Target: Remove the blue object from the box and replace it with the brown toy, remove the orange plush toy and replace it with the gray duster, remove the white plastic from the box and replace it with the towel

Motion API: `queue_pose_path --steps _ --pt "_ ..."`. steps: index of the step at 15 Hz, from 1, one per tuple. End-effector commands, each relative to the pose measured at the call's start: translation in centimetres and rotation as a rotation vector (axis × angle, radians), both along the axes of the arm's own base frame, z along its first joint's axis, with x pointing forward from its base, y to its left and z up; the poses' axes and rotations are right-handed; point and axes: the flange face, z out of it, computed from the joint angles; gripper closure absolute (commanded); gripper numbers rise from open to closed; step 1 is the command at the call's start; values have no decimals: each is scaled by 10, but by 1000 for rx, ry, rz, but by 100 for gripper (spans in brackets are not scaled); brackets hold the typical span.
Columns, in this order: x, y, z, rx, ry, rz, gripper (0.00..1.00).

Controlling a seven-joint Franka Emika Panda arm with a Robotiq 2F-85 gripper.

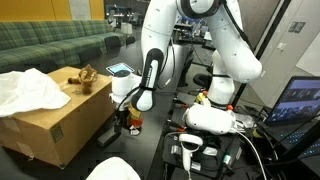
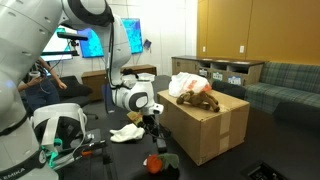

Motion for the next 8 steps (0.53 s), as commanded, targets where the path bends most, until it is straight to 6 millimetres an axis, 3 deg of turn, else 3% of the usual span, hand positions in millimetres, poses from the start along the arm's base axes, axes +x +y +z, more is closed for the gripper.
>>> queue_pose_path --steps 1,8 --pt "27 10 3 10 -32 77 0" --pt "57 9 -10 55 -7 124 0"
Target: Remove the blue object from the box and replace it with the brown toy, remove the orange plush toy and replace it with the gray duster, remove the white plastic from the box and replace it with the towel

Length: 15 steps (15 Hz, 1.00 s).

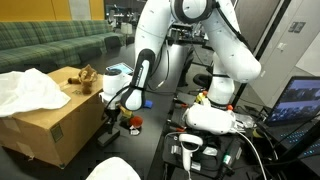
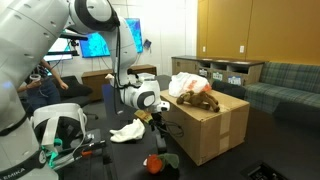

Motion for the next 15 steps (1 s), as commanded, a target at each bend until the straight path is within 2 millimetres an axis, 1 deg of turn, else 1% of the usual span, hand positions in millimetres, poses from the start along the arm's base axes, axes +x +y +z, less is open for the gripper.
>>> queue_pose_path --steps 1,5,8,11,15 --pt "16 -3 -13 37 33 17 0" --pt "19 -8 -31 58 78 17 0" --pt "18 -9 -45 77 108 27 0" --pt "16 -9 -56 106 132 43 0" --pt "19 -9 -66 133 151 48 0"
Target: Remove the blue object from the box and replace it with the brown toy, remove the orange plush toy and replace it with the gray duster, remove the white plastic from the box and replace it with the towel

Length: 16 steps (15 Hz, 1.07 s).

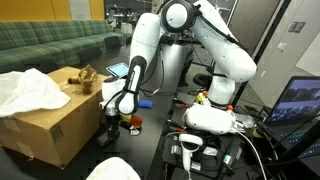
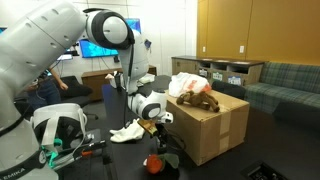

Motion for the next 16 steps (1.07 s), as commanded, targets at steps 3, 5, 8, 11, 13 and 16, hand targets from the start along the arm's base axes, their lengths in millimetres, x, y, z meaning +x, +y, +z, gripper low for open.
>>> queue_pose_path --steps 3,5,8,11,13,16 --pt "8 2 -8 41 10 0 0" --pt "5 4 -5 28 9 10 0" --pt "0 9 -3 21 23 42 0" --pt "-11 21 -5 33 65 90 0" --pt "-18 30 -6 40 100 105 0" --pt "-31 39 -3 41 126 112 0"
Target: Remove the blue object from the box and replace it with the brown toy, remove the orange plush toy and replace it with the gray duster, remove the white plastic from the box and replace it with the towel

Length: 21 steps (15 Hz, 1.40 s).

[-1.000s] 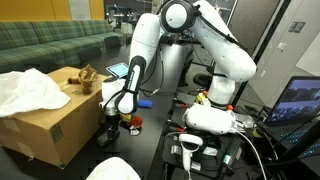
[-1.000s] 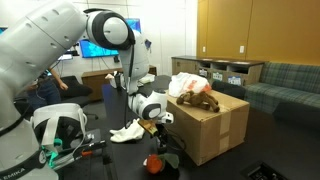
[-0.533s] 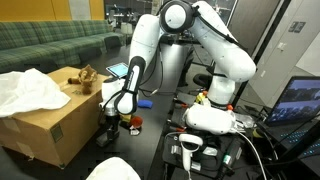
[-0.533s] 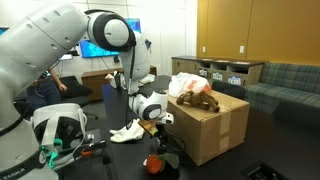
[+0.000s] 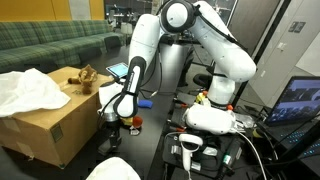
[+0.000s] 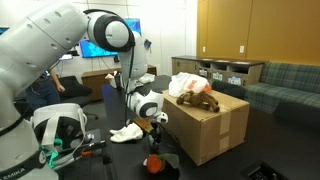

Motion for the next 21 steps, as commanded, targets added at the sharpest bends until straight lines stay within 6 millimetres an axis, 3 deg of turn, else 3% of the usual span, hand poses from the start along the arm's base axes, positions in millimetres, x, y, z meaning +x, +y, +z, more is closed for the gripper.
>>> queue_pose_path --steps 1,5,13,17,21 --pt "-14 10 5 8 25 15 0" --pt "-17 13 20 -17 -38 39 0" --pt "9 28 47 -90 -217 289 0" --pt "14 28 41 -129 -255 466 0" --pt "17 18 34 -134 -262 536 0"
